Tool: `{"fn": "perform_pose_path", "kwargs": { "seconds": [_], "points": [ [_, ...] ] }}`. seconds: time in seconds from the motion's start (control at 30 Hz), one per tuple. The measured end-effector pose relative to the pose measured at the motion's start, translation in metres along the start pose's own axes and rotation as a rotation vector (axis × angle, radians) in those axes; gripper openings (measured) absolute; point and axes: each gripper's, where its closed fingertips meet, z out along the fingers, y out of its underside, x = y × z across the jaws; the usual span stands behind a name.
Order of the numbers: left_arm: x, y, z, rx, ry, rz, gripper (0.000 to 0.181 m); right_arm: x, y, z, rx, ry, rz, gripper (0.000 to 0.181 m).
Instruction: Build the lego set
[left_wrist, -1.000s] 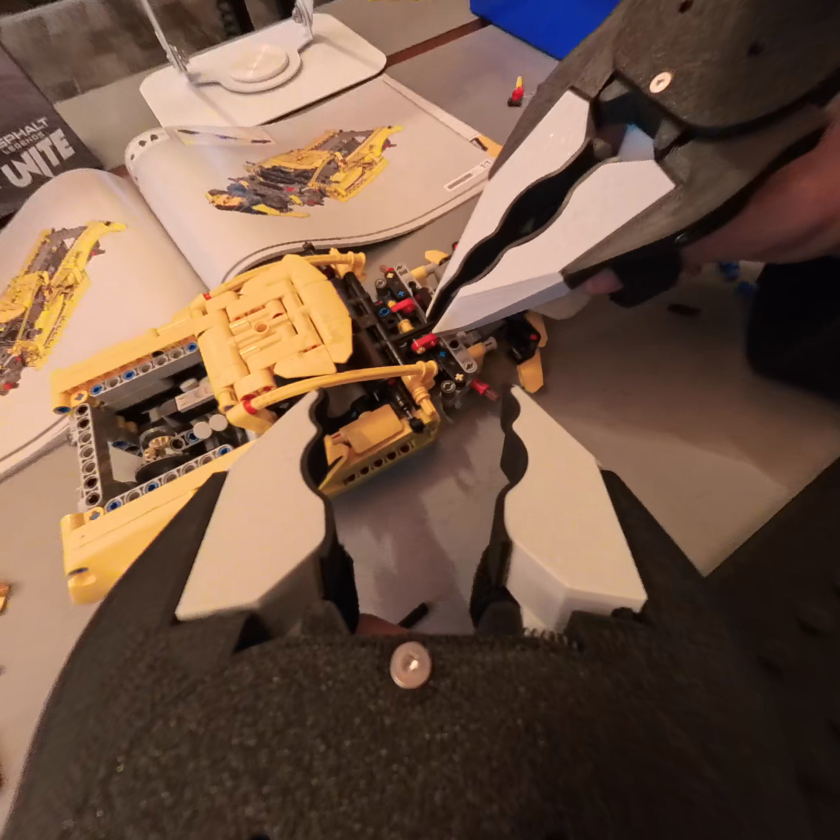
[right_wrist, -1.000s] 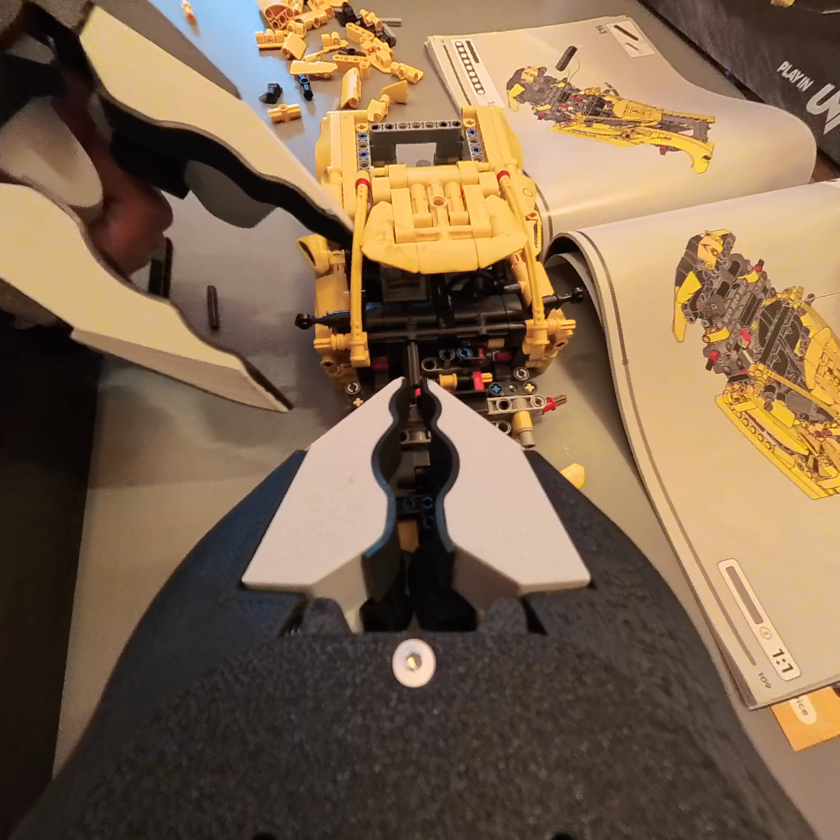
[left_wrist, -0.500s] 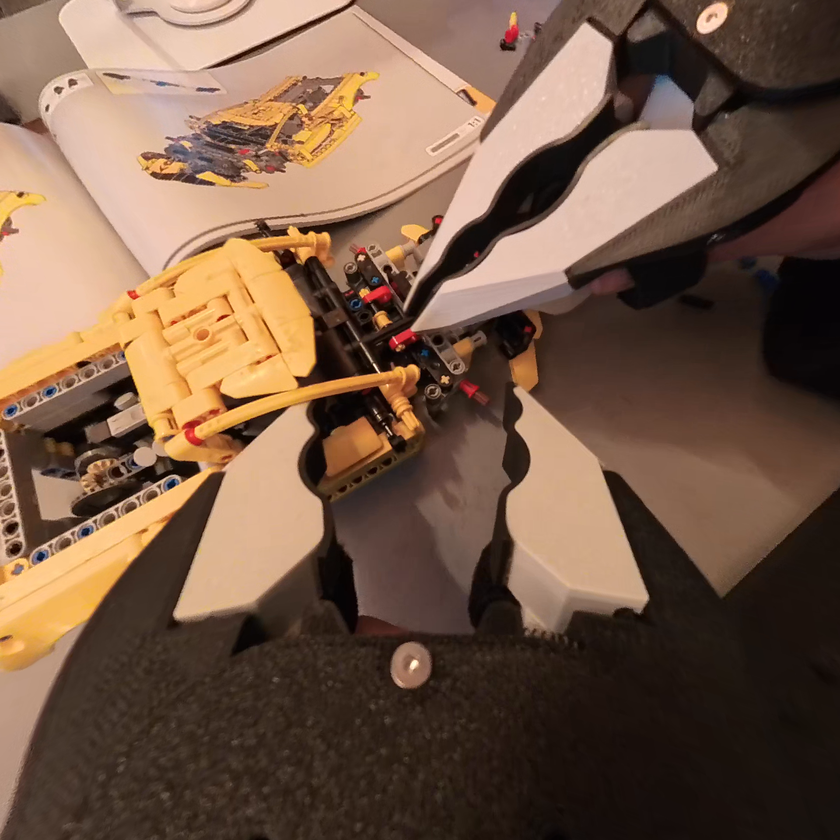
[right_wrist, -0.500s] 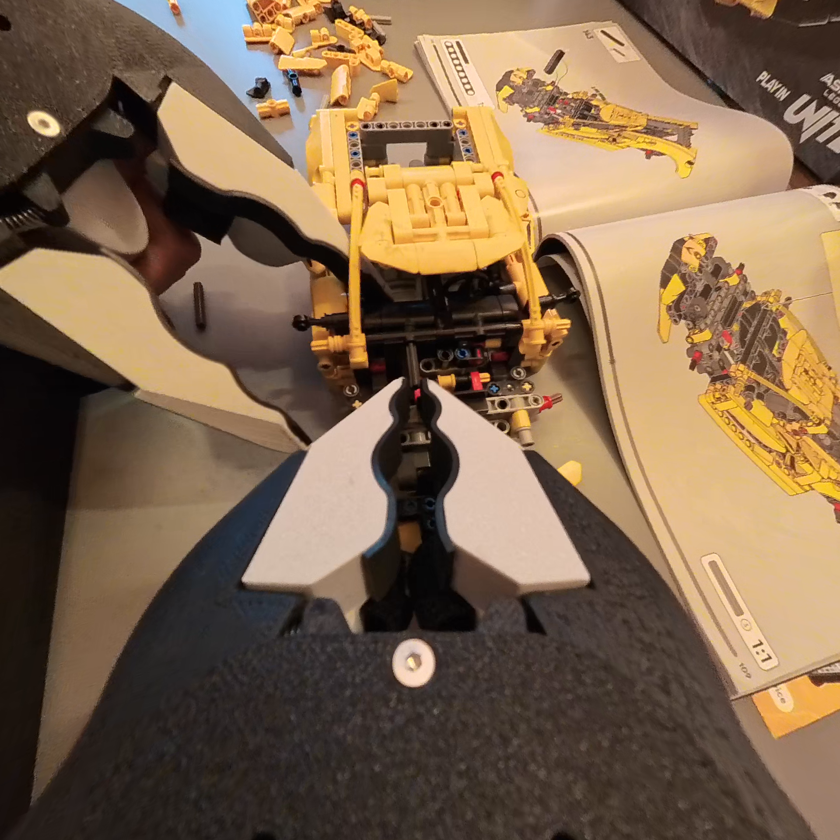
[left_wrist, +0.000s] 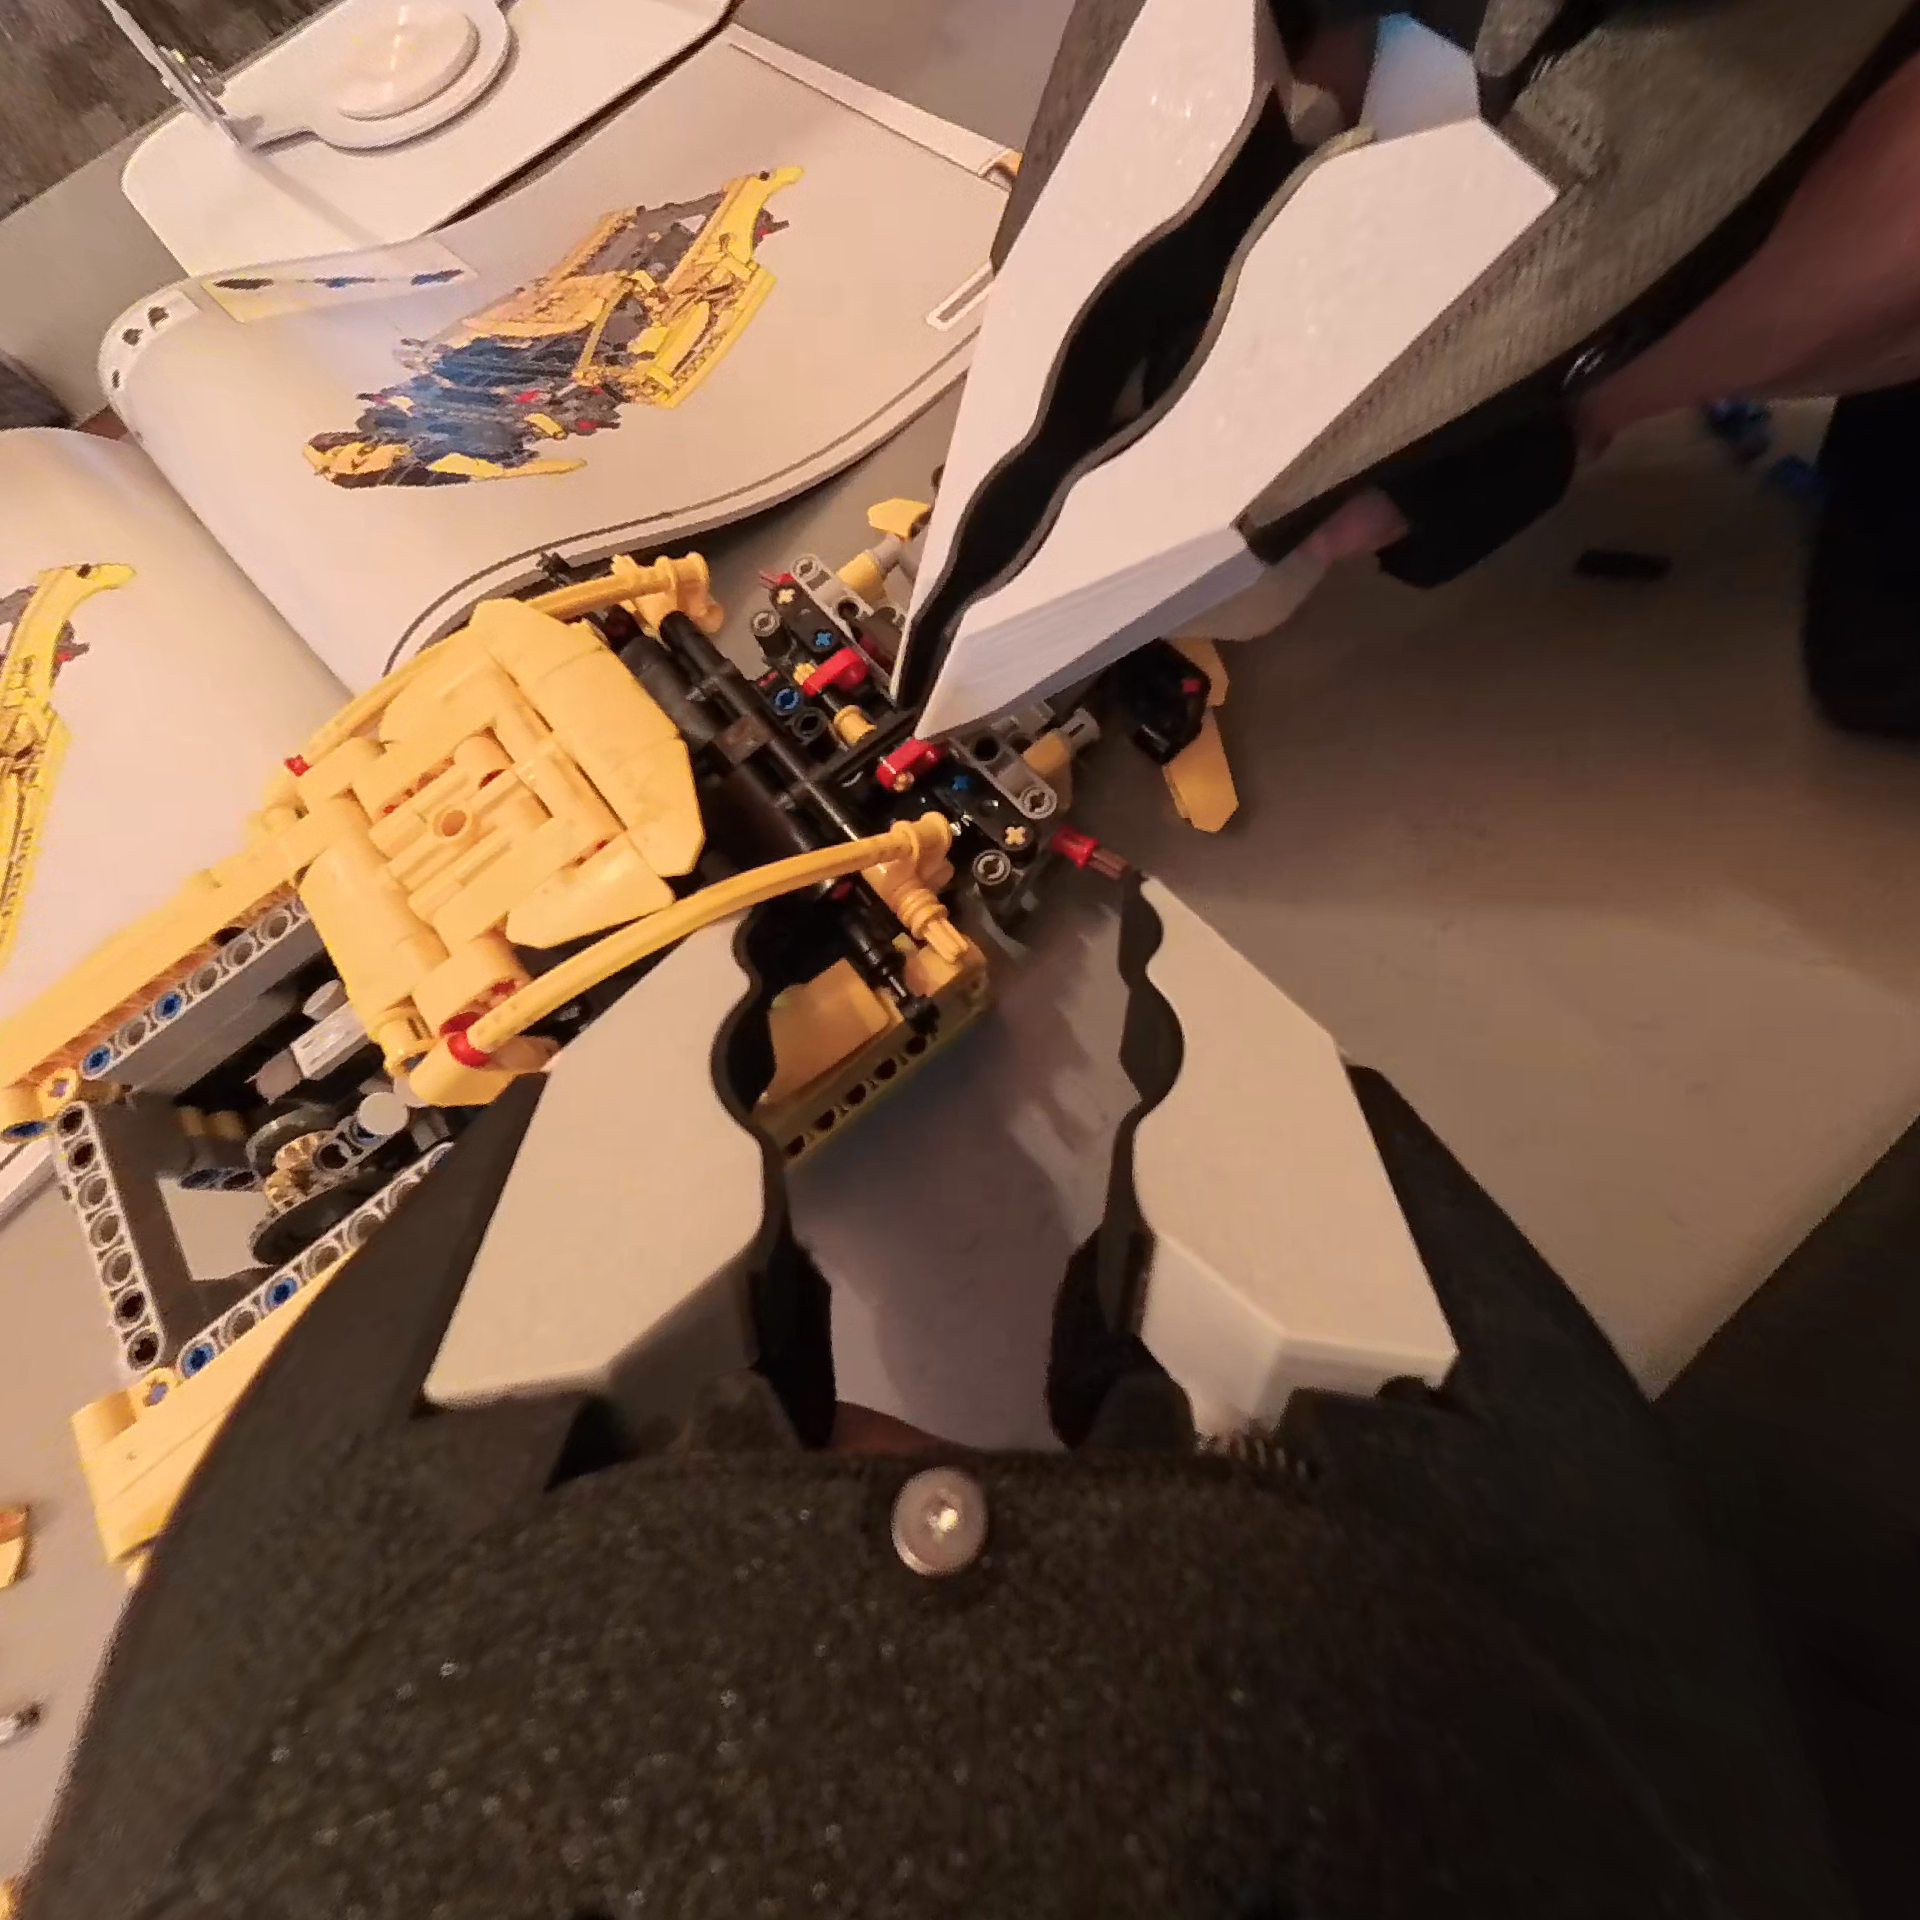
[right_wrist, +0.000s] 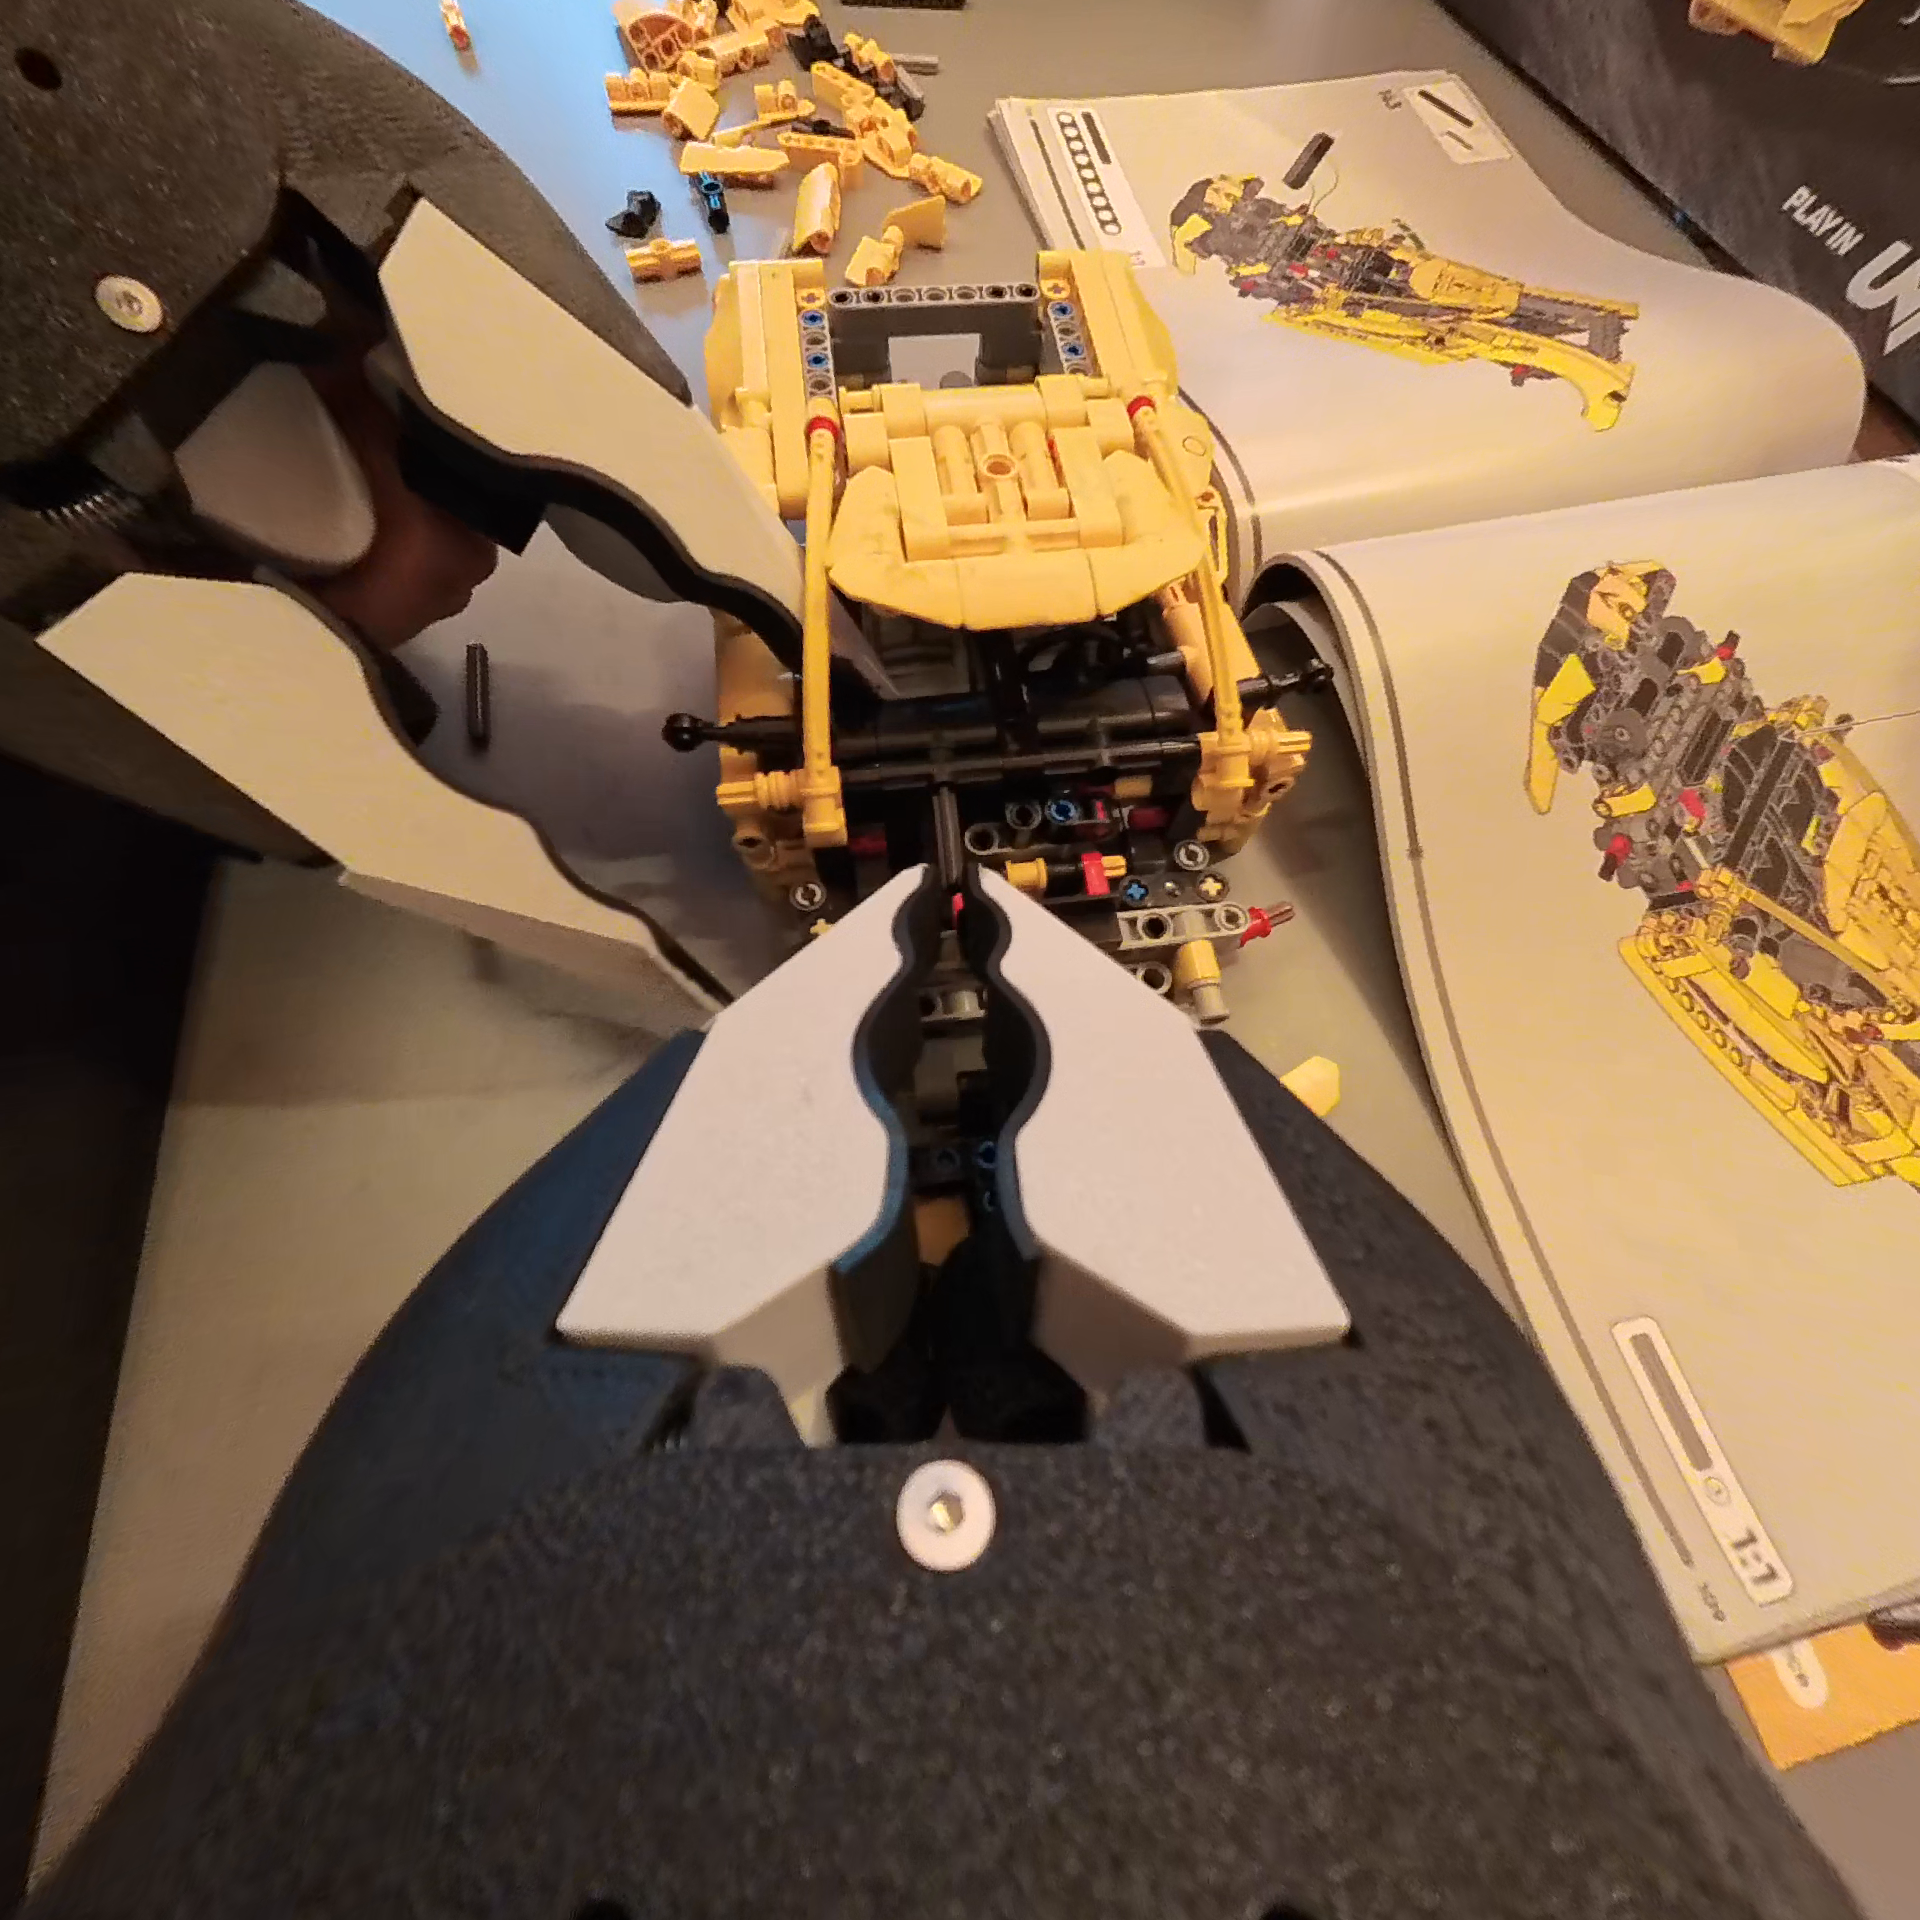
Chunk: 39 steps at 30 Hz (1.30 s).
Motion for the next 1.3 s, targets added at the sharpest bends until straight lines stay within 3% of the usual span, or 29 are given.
{"fn": "perform_pose_path", "kwargs": {
  "seconds": [0.43, 0.67, 0.73, 0.9, 0.97, 1.1, 1.3],
  "points": [
    [0.0, -0.001, -0.003, 0.021, 0.05, -0.052, 0.067, 0.001, -0.001, 0.0, 0.037, 0.022, 0.008, 0.003],
    [0.001, 0.003, -0.022, 0.038, 0.064, 0.039, 0.067, 0.004, -0.011, -0.011, 0.117, 0.025, 0.014, 0.02],
    [0.002, 0.004, -0.028, 0.04, 0.075, 0.067, 0.067, 0.002, -0.011, -0.009, 0.13, 0.002, 0.026, 0.037],
    [-0.01, 0.02, -0.036, 0.004, 0.049, 0.134, 0.066, -0.007, -0.002, 0.007, 0.044, 0.018, -0.034, 0.103],
    [-0.017, 0.024, -0.04, 0.008, 0.045, 0.143, 0.064, -0.008, 0.004, 0.015, -0.011, 0.044, -0.068, 0.112],
    [-0.029, 0.034, -0.068, 0.029, 0.115, 0.135, 0.063, -0.005, 0.01, 0.014, -0.049, 0.072, -0.073, 0.115],
    [-0.025, 0.093, -0.103, -0.107, 0.315, 0.21, 0.049, 0.0, -0.004, 0.004, 0.004, 0.114, -0.067, 0.095]
  ]
}}
